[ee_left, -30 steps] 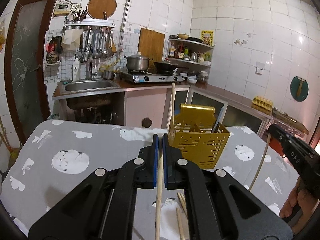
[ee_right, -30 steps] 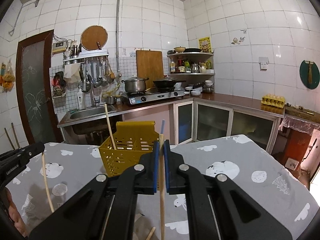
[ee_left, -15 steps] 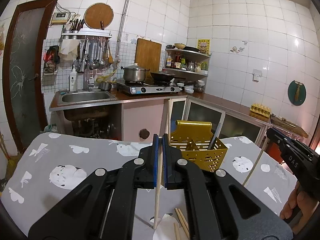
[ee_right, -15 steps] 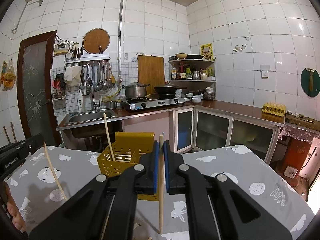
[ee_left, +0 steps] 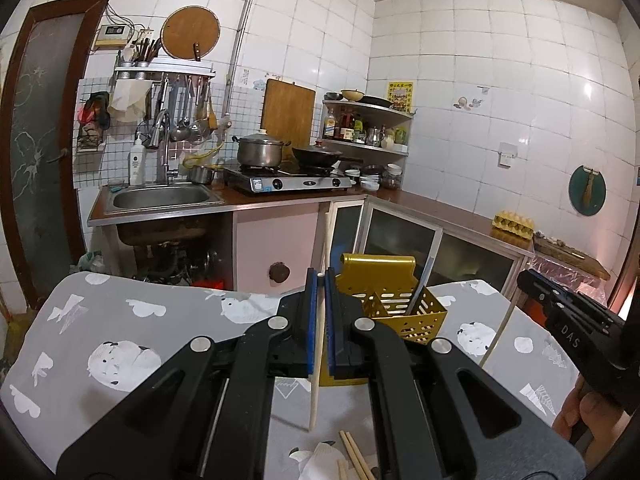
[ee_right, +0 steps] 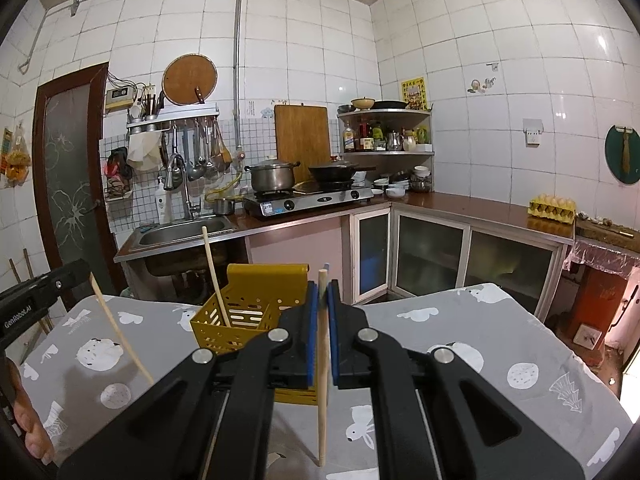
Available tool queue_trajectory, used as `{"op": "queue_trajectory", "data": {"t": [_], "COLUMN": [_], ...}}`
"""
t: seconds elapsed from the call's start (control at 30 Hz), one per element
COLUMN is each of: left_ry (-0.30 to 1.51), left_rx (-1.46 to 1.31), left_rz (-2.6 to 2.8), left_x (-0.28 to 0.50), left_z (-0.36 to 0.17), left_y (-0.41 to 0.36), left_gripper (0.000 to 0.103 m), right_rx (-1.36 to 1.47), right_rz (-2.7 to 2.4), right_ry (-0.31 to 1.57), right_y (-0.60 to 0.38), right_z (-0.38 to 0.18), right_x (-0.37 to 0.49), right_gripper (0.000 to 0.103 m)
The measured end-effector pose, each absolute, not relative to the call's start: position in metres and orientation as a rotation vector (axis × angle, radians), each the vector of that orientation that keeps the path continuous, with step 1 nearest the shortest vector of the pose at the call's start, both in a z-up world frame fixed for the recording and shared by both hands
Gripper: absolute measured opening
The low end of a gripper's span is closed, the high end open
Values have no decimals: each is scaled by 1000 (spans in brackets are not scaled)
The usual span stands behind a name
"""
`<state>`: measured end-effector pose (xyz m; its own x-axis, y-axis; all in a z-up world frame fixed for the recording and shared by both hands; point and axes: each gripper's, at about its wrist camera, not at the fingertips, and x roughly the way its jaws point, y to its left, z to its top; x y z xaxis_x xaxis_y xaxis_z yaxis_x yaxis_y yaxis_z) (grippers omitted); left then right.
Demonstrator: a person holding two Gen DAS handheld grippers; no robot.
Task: Organize utensils
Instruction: 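Lift and carry both chopsticks over the yellow holder with both grippers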
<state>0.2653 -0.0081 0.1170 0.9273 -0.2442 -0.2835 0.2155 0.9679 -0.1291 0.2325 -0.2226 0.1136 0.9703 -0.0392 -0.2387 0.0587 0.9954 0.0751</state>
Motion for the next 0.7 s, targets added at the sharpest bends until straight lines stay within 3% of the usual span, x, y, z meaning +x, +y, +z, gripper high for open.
{"op": "queue_trajectory", "data": {"t": [0.43, 0.7], "left_ry": [251, 153], "left_rx": [-102, -100], "left_rz": [-253, -268], "left_x": [271, 279], "left_z": [156, 214], "left_y": [-14, -27], "left_gripper": [2, 2], "right_rx": [83, 91], "right_rz": [-39, -33], "right_ry": [202, 148], "right_y": [-222, -225], "right_z": [154, 205], "right_x": [240, 253], "right_gripper": [5, 6]}}
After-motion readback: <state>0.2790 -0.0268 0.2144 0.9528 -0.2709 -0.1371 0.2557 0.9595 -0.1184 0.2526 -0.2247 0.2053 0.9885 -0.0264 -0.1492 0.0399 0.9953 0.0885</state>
